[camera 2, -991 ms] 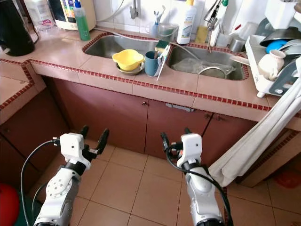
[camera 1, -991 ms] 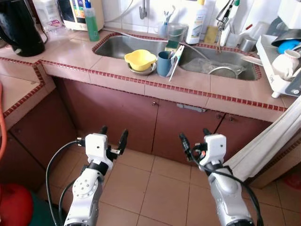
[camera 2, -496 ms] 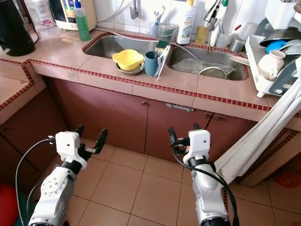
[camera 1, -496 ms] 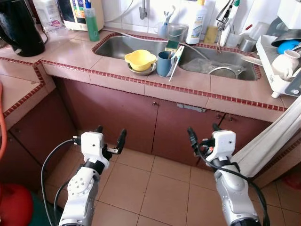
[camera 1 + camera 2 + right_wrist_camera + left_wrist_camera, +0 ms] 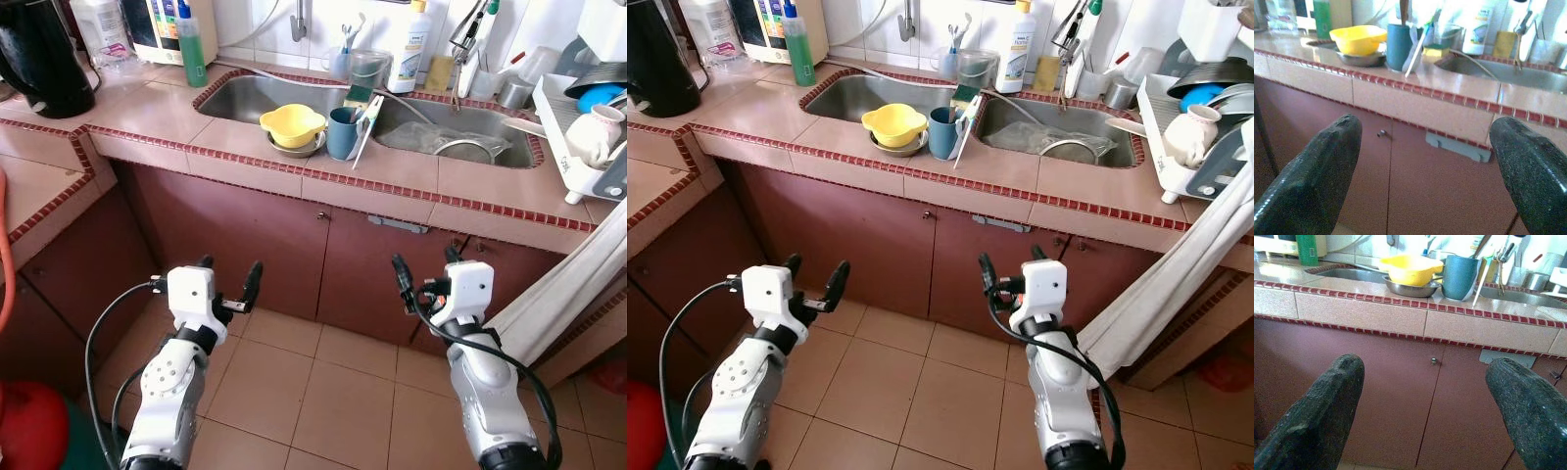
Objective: Kitchen organization
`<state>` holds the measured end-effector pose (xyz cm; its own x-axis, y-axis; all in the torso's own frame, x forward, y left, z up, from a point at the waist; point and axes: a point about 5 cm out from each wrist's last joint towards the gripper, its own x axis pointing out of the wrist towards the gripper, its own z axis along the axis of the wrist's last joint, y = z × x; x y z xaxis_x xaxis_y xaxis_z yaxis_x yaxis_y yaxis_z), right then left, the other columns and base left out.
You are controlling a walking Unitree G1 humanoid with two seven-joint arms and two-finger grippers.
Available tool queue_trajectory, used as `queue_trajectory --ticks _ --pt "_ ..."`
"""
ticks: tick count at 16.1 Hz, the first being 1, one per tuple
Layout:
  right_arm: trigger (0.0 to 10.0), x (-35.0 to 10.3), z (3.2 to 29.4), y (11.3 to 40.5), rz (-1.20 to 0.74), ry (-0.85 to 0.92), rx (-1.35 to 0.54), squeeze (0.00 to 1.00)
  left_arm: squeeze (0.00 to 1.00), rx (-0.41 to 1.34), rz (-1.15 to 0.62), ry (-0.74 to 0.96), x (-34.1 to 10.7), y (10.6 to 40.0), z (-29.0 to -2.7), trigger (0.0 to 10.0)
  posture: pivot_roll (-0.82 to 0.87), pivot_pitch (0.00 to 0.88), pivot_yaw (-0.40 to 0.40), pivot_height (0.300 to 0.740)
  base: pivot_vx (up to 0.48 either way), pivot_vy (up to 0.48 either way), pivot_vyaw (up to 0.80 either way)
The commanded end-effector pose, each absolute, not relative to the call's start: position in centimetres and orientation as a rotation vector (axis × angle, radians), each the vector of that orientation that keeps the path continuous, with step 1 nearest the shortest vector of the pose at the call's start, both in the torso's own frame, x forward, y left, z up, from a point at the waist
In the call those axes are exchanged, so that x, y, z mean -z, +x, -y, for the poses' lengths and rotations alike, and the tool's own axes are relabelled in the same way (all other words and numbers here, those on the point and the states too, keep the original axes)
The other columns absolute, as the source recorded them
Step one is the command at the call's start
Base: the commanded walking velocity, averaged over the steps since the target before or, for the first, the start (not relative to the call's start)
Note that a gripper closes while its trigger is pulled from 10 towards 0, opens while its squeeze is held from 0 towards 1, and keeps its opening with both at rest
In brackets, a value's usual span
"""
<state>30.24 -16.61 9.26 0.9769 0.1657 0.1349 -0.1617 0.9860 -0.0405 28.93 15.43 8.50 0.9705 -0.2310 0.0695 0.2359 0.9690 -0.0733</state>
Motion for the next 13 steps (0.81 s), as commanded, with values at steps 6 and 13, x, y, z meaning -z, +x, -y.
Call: queue_trajectory --ticks 6,13 --pt "10.0 -9.3 16.1 30.9 0.137 -0.047 -0.191 0.0 0.0 0.235 0.066 -0.028 -9.1 30.0 -15.3 10.0 -0.05 0.0 -0.006 0.74 0.0 0.0 0.0" --pt "10.0 -9.4 15.7 30.9 0.146 -0.056 -0.195 0.0 0.0 0.262 0.075 -0.037 -9.4 30.1 -14.6 10.0 -0.05 0.0 -0.002 0.74 0.0 0.0 0.0"
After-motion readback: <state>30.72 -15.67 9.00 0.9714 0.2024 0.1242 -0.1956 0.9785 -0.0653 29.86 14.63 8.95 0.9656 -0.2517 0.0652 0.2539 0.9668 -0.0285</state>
